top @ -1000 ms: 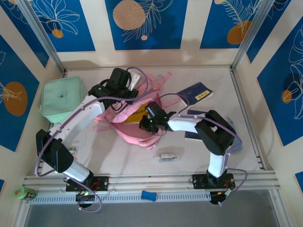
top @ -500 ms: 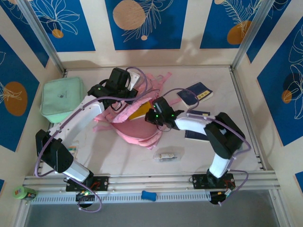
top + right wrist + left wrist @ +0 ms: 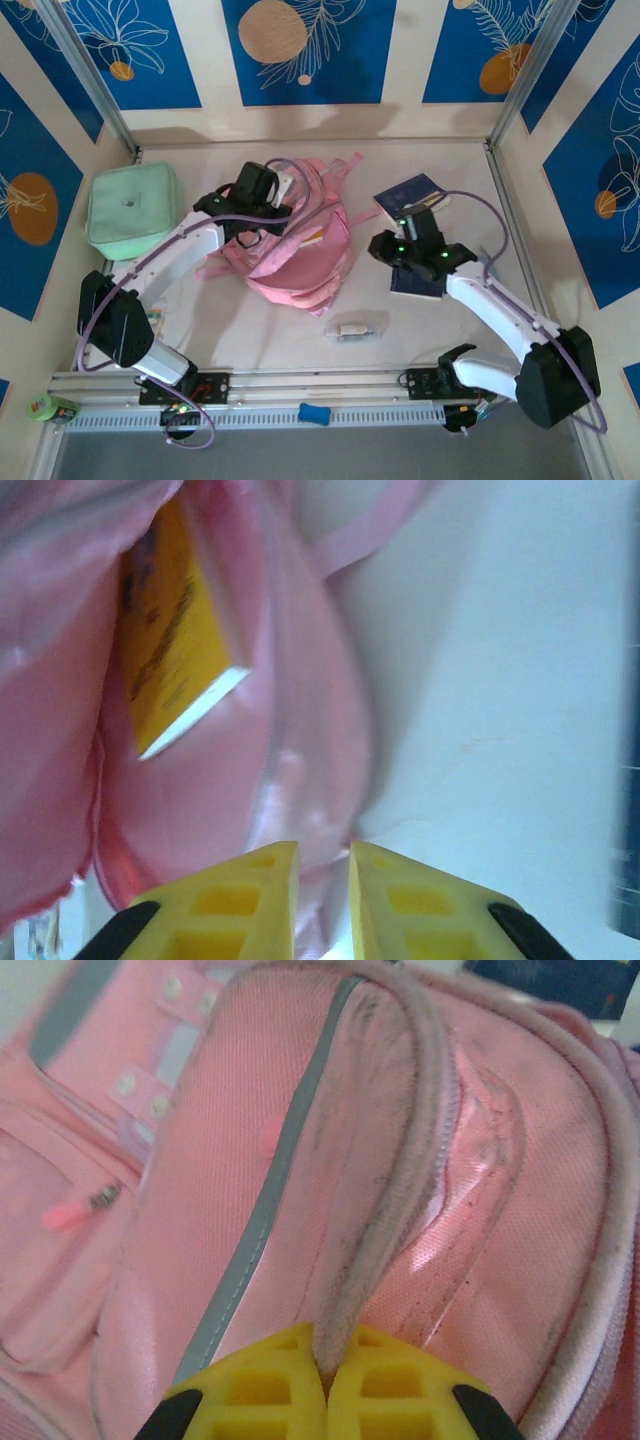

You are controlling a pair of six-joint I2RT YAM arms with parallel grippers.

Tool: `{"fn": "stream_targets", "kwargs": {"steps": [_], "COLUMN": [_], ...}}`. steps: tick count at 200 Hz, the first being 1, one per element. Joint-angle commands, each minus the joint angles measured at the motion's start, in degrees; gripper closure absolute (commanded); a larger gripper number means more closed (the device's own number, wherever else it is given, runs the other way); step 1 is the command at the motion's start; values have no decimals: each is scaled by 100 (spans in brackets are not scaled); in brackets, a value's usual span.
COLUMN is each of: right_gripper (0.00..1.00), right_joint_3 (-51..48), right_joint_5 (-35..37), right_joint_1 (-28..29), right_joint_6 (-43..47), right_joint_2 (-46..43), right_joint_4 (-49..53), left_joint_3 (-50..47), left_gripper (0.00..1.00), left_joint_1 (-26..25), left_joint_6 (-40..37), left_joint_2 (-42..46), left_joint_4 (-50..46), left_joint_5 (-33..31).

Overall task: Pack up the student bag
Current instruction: Close the student bag at the center of the table, then move the book to the middle-right of the table.

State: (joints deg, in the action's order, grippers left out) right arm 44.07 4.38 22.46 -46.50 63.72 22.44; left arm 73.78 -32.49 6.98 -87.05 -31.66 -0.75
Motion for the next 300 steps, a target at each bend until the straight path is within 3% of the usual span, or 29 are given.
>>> {"fn": "stream_targets", "kwargs": {"steps": [1,24,55,80,106,143,165,233,272,300], "right_gripper": [76,66,58,51,45,43,40,39,39,40], "right_joint_3": [-247,-475,-602,-578,-573,-475,-576,-331,-318,-454], "right_joint_5": [-629,-1002,-1364,-1385,-1212,-724,-689,-780,-1220,-1598], "right_joint_1": [-598,-1259,-2023,-2410,-2842,-3369,-3664,-3839,-3620,-3199], "right_joint_6": [284,373,476,559,605,707,697,930,818,571], "right_joint_2": [-417,-769,-763,-685,-591,-218,-25,1334,1770,1577], "right_joint_4": [791,904,1057,1161,1279,1416,1276,1037,882,780], "left_joint_3": [-429,-576,-327,-635,-1376,-1218,-737,413,908,755], "left_gripper": [100,100,75,57,46,41,40,39,38,38], "left_joint_1": [75,68,5,-392,-1231,-2385,-2694,-2771,-2599,-2410], "left_joint_6": [234,45,346,1444,3035,4045,4300,4343,4152,4027], "left_joint_2": [282,263,252,565,599,-424,-1263,-2910,-3462,-3440], "left_joint_4": [117,-76,-261,379,2002,3195,3510,3548,3196,3229], "left_joint_5": [75,-96,482,709,790,259,226,-54,148,152]}}
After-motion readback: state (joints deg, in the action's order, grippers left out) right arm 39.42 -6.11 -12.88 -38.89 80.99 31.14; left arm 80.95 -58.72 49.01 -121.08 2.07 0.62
